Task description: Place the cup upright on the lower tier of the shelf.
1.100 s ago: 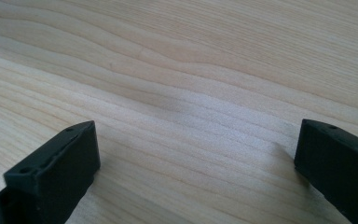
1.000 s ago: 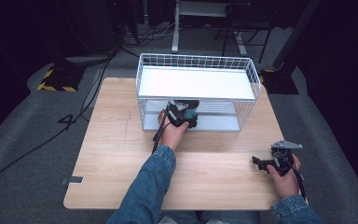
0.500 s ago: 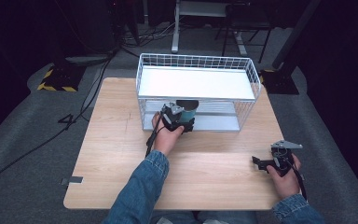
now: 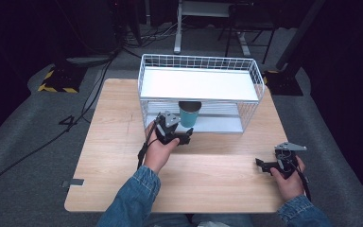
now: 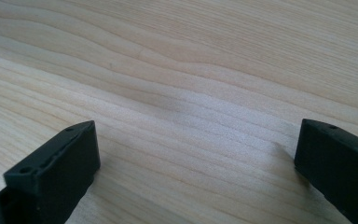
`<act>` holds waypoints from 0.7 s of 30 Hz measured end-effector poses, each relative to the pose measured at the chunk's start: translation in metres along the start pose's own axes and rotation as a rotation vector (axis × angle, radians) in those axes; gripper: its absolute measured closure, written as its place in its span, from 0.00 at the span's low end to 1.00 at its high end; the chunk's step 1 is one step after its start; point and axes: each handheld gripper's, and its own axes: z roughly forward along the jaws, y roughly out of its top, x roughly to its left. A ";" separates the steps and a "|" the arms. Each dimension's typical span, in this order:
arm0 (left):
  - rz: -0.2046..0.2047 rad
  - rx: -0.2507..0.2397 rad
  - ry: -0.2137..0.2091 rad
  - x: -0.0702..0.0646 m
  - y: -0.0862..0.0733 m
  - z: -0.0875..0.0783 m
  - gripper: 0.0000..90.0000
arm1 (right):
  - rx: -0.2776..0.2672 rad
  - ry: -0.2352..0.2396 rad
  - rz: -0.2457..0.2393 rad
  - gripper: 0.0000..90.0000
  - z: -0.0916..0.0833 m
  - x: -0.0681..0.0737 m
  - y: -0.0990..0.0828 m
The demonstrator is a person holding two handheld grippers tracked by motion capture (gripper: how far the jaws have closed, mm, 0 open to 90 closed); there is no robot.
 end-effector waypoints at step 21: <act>0.085 0.003 -0.045 0.000 -0.021 -0.074 0.17 | 0.000 0.000 0.000 0.00 0.000 0.000 0.000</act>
